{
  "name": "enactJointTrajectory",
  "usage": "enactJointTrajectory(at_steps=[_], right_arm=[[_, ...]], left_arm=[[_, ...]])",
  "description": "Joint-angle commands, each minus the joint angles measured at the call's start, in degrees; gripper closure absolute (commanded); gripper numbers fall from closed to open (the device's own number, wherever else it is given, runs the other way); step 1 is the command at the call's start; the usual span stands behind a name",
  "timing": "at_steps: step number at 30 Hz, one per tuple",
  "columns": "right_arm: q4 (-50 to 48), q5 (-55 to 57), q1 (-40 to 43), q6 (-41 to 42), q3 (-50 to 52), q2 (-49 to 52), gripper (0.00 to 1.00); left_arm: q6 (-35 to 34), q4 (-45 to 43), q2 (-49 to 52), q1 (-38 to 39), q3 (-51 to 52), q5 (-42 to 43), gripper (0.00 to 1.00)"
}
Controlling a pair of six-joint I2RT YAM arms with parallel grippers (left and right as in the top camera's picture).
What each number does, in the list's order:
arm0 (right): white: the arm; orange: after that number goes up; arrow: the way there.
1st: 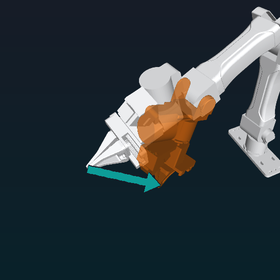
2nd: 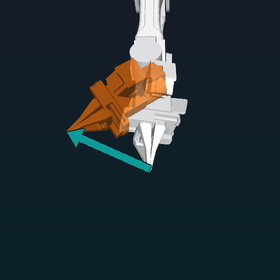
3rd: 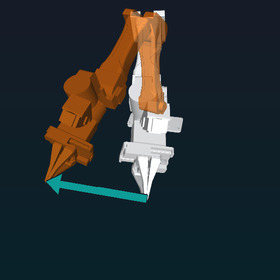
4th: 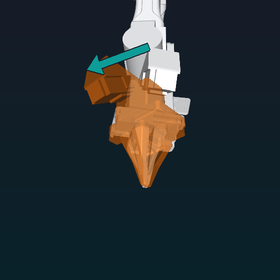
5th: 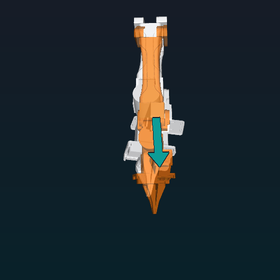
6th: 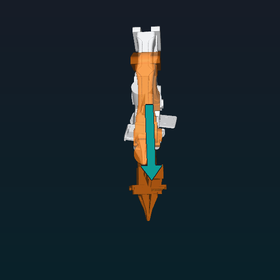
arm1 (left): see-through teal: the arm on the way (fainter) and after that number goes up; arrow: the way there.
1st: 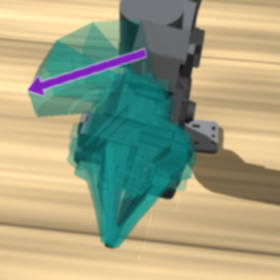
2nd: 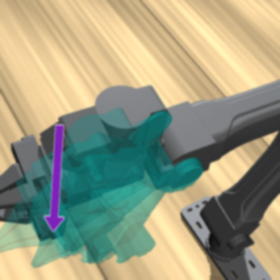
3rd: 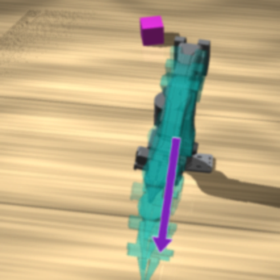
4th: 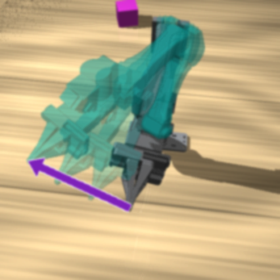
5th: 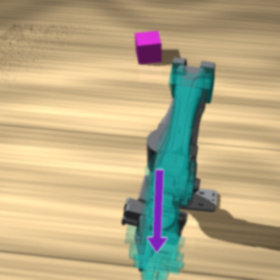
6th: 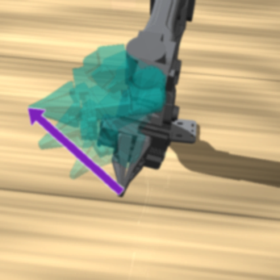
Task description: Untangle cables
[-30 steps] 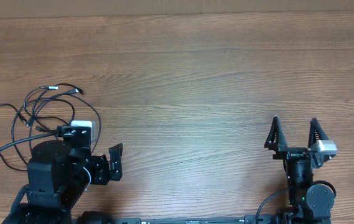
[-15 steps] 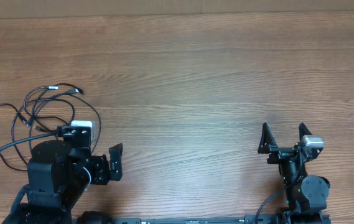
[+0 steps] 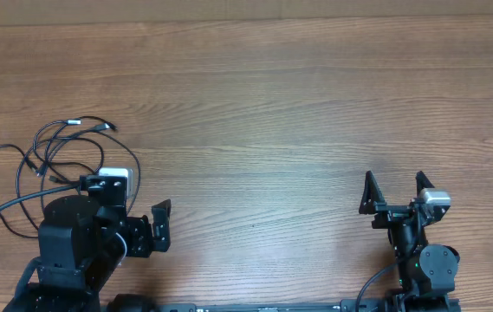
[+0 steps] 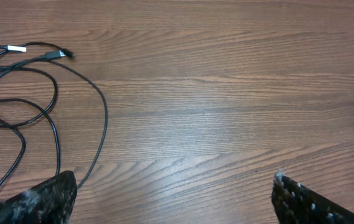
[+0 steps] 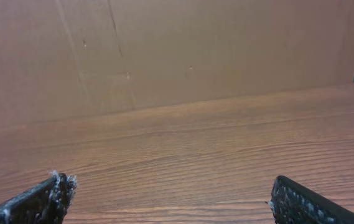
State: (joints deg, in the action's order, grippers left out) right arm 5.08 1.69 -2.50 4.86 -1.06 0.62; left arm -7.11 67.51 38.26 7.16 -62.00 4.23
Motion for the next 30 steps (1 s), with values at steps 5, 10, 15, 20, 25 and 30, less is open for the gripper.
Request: enactJointTrajectory(at_steps=[5, 10, 15, 20, 25, 30], right_arm=[[-0.4, -0.3, 0.3, -0.3, 0.6, -0.5, 0.0], [-0.4, -0.3, 0.3, -0.3, 0.6, -0.5, 0.0], [-0.4, -0.3, 0.3, -0.2, 0.6, -0.5, 0.0], [-0.4, -0.3, 0.3, -0.3, 0.6, -0.5, 0.0], [-0.4, -0.3, 0.3, -0.3, 0.6, -0.5, 0.0], [-0.4, -0.3, 0.3, -0.2, 0.6, -0.5, 0.0]], left_arm=[[-0.4, -0.2, -0.1, 0.2, 0.3, -0.4, 0.01], [-0.4, -0.2, -0.1, 0.2, 0.3, -0.4, 0.0], [-0.4, 0.0, -1.0, -0.6, 0.8, -0.4, 0.01], [-0.2, -0.5, -4.4, -1.4, 4.0, -0.4, 0.0], [-0.2, -9.4, -11.6, -2.2, 13.9, -0.3, 0.0], [-0.9, -19.8, -20.5, -2.3, 26.3, 0.3, 0.0]])
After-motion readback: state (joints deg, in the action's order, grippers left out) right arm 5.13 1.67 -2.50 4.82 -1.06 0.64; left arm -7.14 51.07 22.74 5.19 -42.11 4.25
